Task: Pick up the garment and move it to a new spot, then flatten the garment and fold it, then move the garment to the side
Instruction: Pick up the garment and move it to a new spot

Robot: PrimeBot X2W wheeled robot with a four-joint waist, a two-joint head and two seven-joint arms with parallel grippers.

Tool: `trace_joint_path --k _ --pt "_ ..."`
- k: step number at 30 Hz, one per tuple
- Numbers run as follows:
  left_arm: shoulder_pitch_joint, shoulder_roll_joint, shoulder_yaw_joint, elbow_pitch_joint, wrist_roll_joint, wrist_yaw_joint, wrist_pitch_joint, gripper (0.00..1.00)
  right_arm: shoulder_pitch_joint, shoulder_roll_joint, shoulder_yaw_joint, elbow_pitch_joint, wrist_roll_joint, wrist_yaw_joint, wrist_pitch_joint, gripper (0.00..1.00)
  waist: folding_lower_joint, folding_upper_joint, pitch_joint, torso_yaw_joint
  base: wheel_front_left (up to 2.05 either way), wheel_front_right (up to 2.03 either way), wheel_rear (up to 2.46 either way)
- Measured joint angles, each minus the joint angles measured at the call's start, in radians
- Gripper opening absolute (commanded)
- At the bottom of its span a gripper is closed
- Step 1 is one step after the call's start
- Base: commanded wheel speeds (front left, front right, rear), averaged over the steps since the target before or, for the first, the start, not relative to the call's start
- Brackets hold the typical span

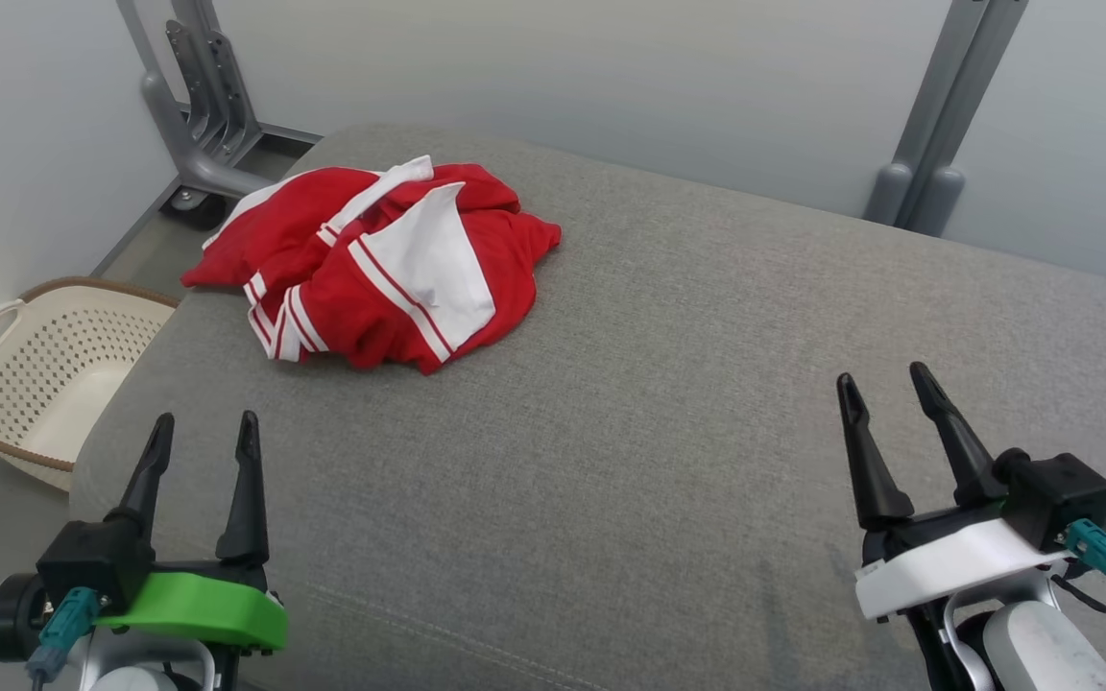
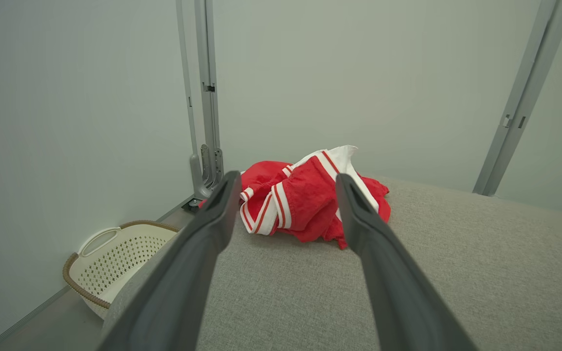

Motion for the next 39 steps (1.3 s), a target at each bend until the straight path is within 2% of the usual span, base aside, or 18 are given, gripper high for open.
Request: trace_joint_path --k 9,19,23,32,39 --pt "0.008 0.01 0.025 -0.002 0.0 0.001 0.0 1.0 0.0 0.017 0.021 0.011 0.0 0.015 0.0 1.0 0.0 0.0 -0.001 0.018 0.0 0.0 0.0" --pt "0.022 0.012 0.038 -0.019 -0.016 0.001 0.001 1.0 -0.008 0.018 0.034 0.015 -0.003 0.02 0.0 1.0 0.0 0.0 0.017 -0.009 0.0 0.0 0.0" --pt "0.012 0.013 0.043 -0.023 -0.058 -0.001 0.032 1.0 -0.026 0.016 0.038 0.004 -0.012 0.02 0.0 1.0 0.0 0.0 0.044 -0.021 0.0 0.0 0.0" --pt "-0.117 0.029 0.095 -0.017 -0.136 -0.036 0.101 1.0 -0.081 0.019 0.05 -0.04 -0.015 0.025 0.015 1.0 0.0 0.0 0.116 -0.047 0.0 0.0 0.0" --pt "-0.249 0.043 0.125 0.043 -0.212 -0.065 0.177 1.0 -0.134 0.016 0.054 -0.065 -0.033 0.025 0.025 1.0 0.0 0.0 0.196 -0.087 0.0 0.0 0.0"
